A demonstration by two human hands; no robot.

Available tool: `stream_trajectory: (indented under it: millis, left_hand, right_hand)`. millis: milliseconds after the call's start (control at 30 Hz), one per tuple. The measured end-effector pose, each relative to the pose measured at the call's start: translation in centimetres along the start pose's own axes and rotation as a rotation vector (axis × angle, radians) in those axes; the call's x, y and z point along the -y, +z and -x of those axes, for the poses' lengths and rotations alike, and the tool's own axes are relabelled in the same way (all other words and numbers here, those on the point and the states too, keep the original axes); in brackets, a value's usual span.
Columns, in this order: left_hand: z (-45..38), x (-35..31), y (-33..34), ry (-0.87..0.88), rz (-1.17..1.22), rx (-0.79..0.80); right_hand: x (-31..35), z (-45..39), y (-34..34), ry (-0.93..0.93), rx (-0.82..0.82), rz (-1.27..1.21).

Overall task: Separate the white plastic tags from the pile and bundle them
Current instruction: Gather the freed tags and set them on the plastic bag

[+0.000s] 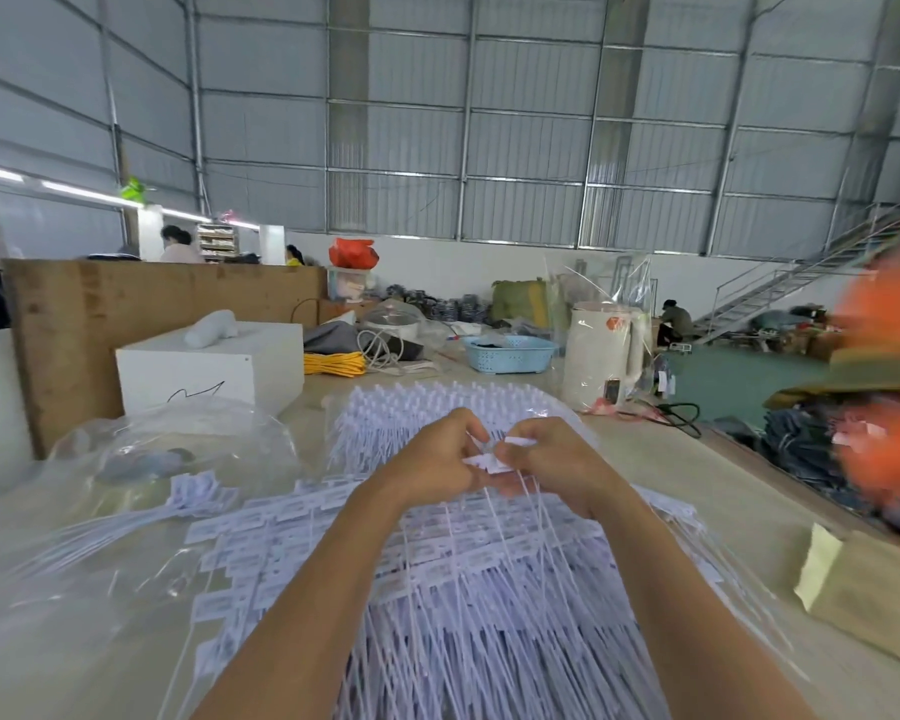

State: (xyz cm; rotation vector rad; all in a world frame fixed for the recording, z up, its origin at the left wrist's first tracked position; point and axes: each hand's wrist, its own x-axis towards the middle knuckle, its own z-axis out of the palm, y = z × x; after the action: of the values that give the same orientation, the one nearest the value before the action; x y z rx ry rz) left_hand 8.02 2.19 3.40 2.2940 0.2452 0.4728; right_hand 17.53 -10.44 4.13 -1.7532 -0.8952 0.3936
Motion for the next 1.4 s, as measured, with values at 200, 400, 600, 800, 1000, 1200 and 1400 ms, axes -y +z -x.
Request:
stream_trajectory:
  millis: [200, 400, 600, 800, 1000, 1200, 1400]
  left_hand:
    - [0.1, -0.2, -0.4, -0.046, -0.142, -0.091]
    - [0.6, -0.1, -0.1, -0.095, 0.018, -0.015]
    - [0.2, -0.5, 0.6, -0.142, 0.163, -0.128]
    - [0.2, -0.6, 0.6, -0.192, 0.333, -0.133]
    - [0.0, -1.1, -0.1, -0.211, 0.4, -0.154]
    - [0.1, -1.3, -0.5, -0.225, 0.388, -0.151]
    - [0.6, -1.8, -1.3, -0.178, 0.26, -0.003]
  right_hand:
    - [0.1, 0.2, -0.6, -0.126, 0.005, -0.036]
    - [-0.3, 0.1, -0.7, -0.171, 0.033, 0.089]
    - [-0.6, 0.0, -0.9, -0.176, 0.07, 0.138]
    - [-0.5, 0.4, -0.5, -0.293, 0.01, 0.247]
    - [0.3, 0.1, -0.4, -0.508, -0.106, 0.484]
    - [0.0, -0.4, 0.2, -0.566, -0.247, 0.782]
    - [2.1, 1.1, -4.3, -0.143, -0.4, -0.225]
